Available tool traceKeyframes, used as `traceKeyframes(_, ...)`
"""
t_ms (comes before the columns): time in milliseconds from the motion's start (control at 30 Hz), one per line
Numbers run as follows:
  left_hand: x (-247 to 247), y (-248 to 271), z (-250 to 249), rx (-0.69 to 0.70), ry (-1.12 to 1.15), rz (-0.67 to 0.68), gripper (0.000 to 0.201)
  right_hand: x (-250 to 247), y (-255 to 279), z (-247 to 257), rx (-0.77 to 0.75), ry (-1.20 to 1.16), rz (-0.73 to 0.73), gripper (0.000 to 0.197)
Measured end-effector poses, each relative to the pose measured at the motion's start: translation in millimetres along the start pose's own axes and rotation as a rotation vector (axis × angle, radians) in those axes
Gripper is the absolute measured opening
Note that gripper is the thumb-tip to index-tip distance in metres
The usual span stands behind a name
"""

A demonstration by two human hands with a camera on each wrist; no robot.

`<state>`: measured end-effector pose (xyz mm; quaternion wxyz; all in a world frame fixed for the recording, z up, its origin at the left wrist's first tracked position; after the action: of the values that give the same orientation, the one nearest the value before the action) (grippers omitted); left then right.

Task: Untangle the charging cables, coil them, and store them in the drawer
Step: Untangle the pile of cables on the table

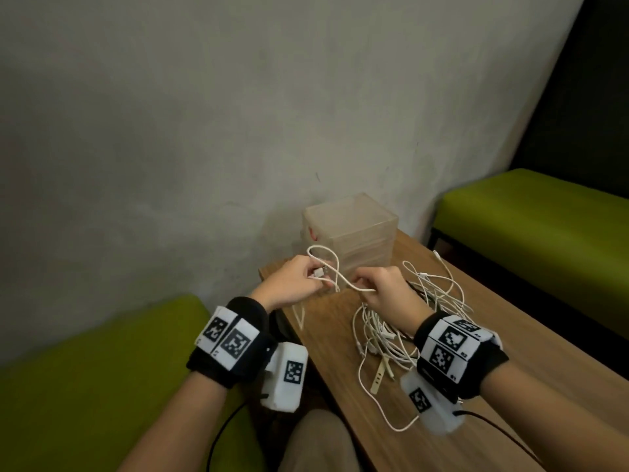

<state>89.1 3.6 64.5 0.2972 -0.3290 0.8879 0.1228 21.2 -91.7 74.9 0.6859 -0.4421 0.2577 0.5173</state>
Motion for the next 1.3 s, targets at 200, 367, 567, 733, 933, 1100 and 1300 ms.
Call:
traceKeyframes(200, -83.5, 41.4, 47.6, -0.076, 0.423, -0.486, 0.025, 56.1, 14.0, 29.6, -0.053, -0.066, 0.357, 0.009)
traceKeyframes(367, -106.6, 79.6, 14.3, 0.278, 0.318, -0.85, 0.021, 93.7, 25.3, 77.1, -0.163, -0.081, 0.539, 0.03)
traceKeyframes(567, -52.2, 58.1, -23.2, 0.315, -0.247, -0.4, 0.016, 20.8, 6.6, 69.0, -0.156, -0.127, 0.093, 0.072)
traceKeyframes(733, -53.0, 71.9, -47.2, 0.509, -0.001, -0.637, 0.02, 17.2, 5.8, 80.0, -0.193, -0.392, 0.038, 0.074)
traceKeyframes(933, -40.4, 70.9, -38.6, 0.46, 0.587, -0.726, 0.023, 28.4, 9.5, 70.1, -0.115, -0.492, 0.038, 0.098)
traceKeyframes(1100, -65.6, 82.4, -64.7, 0.555, 0.532, -0.85, 0.021, 74.0, 16.5, 42.0, -0.029, -0.216, 0.409, 0.034)
traceKeyframes(1300, -88.8, 85.8, -70.2, 0.573, 0.488, -0.92, 0.017, 82.7, 17.0, 41.6, -0.017, -0.234, 0.367, 0.052)
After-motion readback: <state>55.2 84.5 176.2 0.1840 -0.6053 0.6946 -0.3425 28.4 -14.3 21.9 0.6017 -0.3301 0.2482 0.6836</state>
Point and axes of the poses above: each hand's wrist, its own y-axis away from the middle knuckle, its own x-axis out of the palm, z = x × y, the point moved 10 cm from there along -y, towards the middle knuckle, and after that the axes turned 1 degree about y, right-handed, at the moved point
